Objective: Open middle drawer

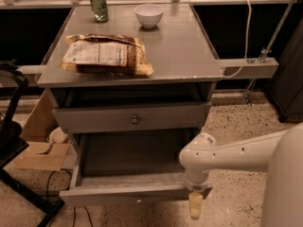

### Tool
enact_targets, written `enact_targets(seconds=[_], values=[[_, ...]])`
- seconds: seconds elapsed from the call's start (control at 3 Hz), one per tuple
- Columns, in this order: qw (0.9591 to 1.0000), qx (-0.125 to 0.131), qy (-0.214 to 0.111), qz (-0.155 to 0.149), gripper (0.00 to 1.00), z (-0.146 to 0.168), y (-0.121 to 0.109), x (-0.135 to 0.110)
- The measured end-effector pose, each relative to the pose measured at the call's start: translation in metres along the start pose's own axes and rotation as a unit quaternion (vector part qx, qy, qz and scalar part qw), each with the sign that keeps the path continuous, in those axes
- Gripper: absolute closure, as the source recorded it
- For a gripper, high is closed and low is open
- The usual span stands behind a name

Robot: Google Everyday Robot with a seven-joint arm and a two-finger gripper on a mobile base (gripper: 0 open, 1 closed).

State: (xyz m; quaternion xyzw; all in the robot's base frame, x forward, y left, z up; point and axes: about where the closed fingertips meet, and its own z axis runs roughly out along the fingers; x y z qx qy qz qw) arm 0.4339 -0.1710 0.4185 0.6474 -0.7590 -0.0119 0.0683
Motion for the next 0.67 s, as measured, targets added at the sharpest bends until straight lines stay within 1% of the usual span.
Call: enact_targets(seconds=[0.33,0.67], values=[[0.9997,0.025,0.004,-0.004,0.0,-0.049,0.016,0.0],[0.9992,0.035,0.011,-0.016,0.0,-0.108,0.065,-0.005]])
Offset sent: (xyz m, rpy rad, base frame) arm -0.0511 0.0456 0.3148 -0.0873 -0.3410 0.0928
